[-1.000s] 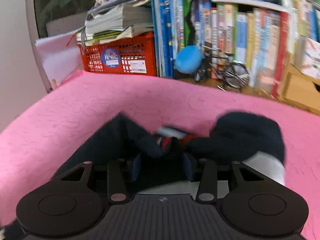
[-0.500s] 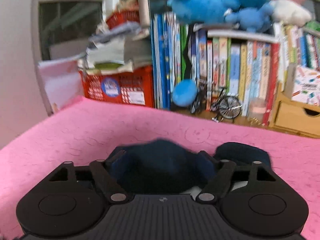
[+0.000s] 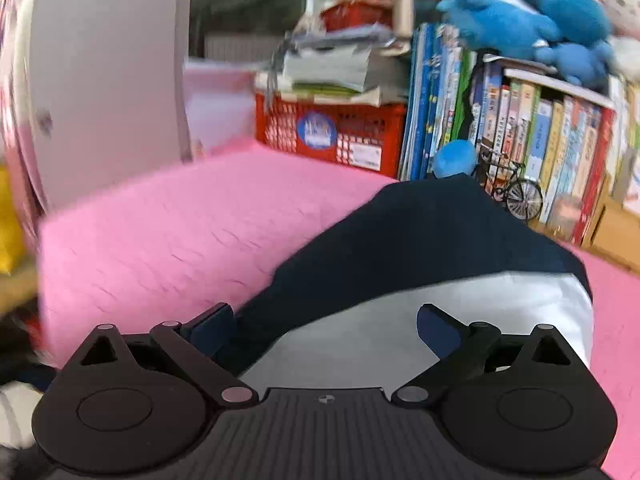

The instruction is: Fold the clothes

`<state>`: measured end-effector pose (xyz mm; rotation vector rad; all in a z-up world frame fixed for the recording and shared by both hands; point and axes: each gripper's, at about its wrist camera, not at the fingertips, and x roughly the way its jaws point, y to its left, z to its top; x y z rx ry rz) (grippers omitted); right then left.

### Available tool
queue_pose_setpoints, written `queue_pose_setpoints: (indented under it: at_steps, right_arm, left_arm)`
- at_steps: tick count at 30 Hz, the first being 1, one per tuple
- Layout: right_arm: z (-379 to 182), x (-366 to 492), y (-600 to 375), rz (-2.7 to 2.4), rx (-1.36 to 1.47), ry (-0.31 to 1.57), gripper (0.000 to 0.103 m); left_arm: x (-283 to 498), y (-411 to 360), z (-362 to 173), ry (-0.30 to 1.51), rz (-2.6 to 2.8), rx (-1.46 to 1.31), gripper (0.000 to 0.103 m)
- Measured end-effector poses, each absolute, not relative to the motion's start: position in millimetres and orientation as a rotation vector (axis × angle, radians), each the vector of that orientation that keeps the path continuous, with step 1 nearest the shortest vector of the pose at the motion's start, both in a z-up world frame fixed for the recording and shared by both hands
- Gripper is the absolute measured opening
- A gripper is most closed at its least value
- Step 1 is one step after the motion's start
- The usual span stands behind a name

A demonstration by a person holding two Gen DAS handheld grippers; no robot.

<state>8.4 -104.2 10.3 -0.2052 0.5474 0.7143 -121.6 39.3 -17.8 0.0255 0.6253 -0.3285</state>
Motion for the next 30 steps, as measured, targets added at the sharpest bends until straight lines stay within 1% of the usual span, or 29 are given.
queue_pose_setpoints:
  at_steps: [1, 4, 6, 7, 9, 10, 14, 18, 25, 30]
  right_arm:
    - [10.3, 0.2, -112.7, 0.697, -0.189, 0.551, 0.103]
    - [-15.2, -26.2, -133.1, 0.582, -0.213, 0.604, 0.103]
    - [-34.9, -50.4, -149.6, 0.527, -0.192, 0.582, 0.103]
    - [-34.7, -65.9, -154.8, 0.524, -0.179, 0.563, 0.103]
    - [-26.3, -98.5, -164.5, 0.512, -0.131, 0.547, 0.103]
    - [-21.5, -112.7, -167.4, 0.483, -0.112, 0.528, 0.102]
    - [-6.8, -163.5, -179.4, 0.317, -0.066, 0.487, 0.103]
    - [0.8, -202.0, -196.3, 0.287, -0.012, 0.445, 0.103]
    - [13.6, -266.6, -214.2, 0.205, -0.025, 0.375, 0.103]
    - [27.9, -286.6, -211.3, 0.228, -0.047, 0.306, 0.103]
  left_arm:
    - [-121.1, 42.4, -17.2, 0.632, -0.316, 0.002, 0.089]
    - [-122.5, 44.9, -15.3, 0.641, -0.285, -0.032, 0.089]
    - [-123.2, 42.1, -13.3, 0.652, -0.258, -0.034, 0.089]
    - [-123.9, 39.7, -12.1, 0.658, -0.243, -0.029, 0.089]
    - [-127.2, 33.4, -9.5, 0.665, -0.214, -0.019, 0.089]
    - [-130.0, 29.9, -6.7, 0.666, -0.206, -0.017, 0.09]
    - [-146.8, 15.5, 6.6, 0.647, -0.159, 0.02, 0.093]
    - [-172.9, 7.3, 18.2, 0.602, -0.099, 0.117, 0.101]
    - [-233.5, 0.7, 33.8, 0.506, -0.057, 0.151, 0.103]
    - [-234.6, -5.2, 35.5, 0.484, -0.052, 0.189, 0.103]
